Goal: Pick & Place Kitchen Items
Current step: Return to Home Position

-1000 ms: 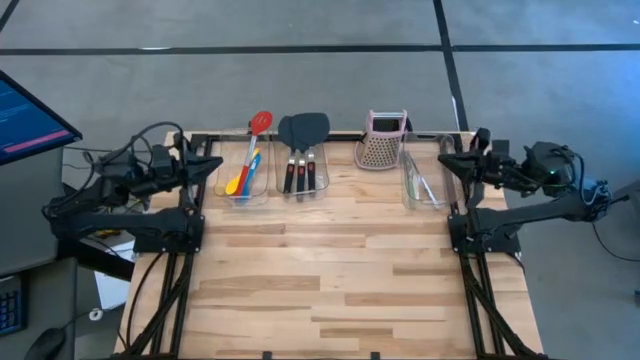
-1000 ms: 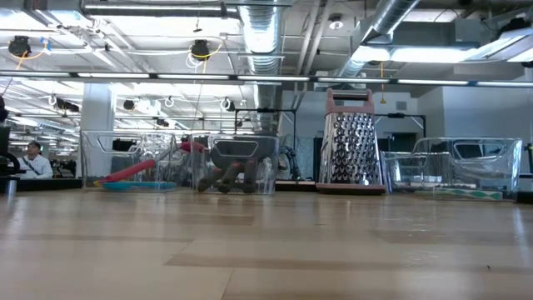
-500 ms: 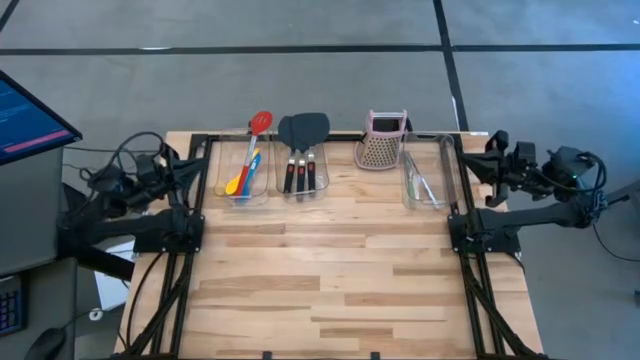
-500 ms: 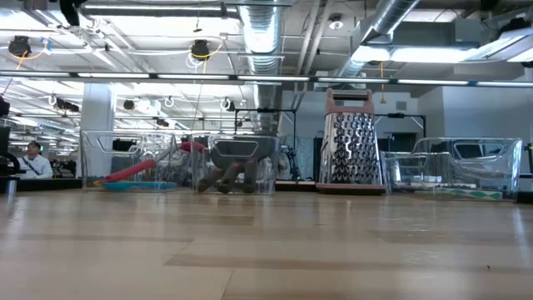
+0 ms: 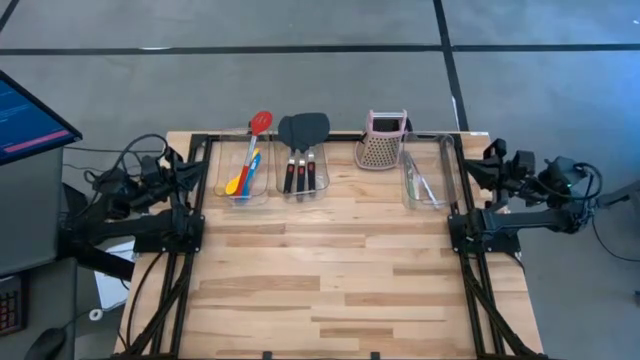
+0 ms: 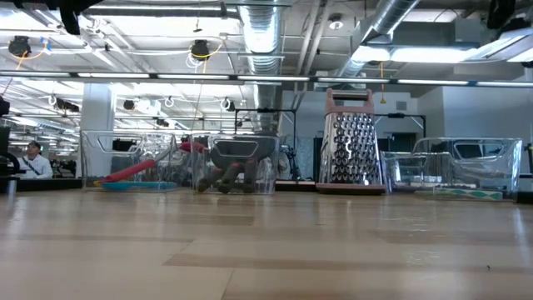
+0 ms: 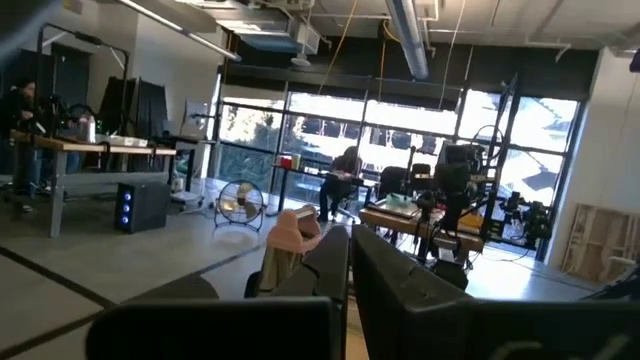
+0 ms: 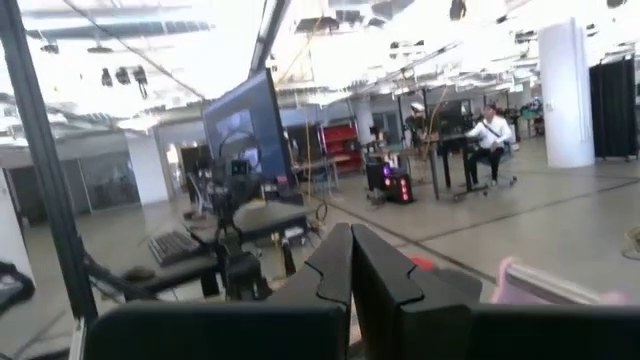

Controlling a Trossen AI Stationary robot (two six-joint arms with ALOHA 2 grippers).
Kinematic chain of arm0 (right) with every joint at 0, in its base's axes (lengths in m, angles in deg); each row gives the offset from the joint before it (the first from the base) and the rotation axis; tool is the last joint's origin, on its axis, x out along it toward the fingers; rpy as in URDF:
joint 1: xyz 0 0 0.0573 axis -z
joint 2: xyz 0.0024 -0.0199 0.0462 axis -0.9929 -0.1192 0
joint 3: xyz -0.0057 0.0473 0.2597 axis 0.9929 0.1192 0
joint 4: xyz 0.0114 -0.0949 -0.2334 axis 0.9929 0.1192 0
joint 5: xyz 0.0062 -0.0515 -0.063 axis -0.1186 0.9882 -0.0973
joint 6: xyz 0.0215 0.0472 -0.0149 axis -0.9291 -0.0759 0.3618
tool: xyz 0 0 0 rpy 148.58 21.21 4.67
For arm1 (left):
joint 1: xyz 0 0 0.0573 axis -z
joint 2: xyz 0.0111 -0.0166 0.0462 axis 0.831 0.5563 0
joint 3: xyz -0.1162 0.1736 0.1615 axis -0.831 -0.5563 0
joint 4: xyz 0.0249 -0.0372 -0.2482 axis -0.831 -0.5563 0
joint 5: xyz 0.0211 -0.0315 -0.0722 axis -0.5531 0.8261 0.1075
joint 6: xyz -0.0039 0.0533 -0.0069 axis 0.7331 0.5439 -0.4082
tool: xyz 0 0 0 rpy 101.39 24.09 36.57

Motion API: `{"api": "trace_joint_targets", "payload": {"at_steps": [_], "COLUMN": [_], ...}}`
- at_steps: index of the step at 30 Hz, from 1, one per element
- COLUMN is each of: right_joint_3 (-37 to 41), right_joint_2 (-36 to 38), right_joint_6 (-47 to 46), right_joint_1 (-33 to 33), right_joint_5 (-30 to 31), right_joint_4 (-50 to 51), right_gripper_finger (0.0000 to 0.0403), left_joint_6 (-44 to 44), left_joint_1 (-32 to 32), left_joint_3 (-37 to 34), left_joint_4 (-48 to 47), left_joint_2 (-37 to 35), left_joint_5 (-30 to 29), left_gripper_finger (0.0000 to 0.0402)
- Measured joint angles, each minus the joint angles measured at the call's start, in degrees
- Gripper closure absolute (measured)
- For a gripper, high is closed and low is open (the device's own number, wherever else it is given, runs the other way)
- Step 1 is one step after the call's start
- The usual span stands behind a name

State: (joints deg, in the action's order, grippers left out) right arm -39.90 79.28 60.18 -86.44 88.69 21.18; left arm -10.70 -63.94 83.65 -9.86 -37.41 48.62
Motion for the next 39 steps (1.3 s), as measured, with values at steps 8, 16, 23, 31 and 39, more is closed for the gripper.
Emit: {"api": "trace_joint_targets", "payload": {"at_steps": [8, 16, 23, 31, 39], "right_joint_3": [0.95, 8.05, 18.27, 27.65, 32.39], "right_joint_2": [0.01, 0.02, 0.04, 0.07, 0.07], "right_joint_6": [0.03, -1.12, -8.28, -7.56, -4.49], "right_joint_1": [0.0, 0.0, 0.0, 0.0, 0.0], "right_joint_5": [-0.03, -0.19, 0.21, 0.7, 0.43], "right_joint_4": [0.52, -3.34, -9.34, -16.68, -19.96], "right_gripper_finger": [0.0403, 0.0403, 0.0403, 0.0403, 0.0403], "left_joint_6": [-0.23, -1.01, -2.47, 5.85, 7.18], "left_joint_1": [0.0, 0.0, 0.02, 0.0, 0.0], "left_joint_3": [-0.01, -3.79, -11.44, -23.03, -27.46], "left_joint_4": [0.07, 0.39, 5.12, 15.7, 21.22], "left_joint_2": [-0.2, -0.2, -0.2, -0.22, 0.2], "left_joint_5": [0.02, -0.01, 0.95, 8.38, 15.74], "left_gripper_finger": [0.04, 0.04, 0.04, 0.04, 0.04]}}
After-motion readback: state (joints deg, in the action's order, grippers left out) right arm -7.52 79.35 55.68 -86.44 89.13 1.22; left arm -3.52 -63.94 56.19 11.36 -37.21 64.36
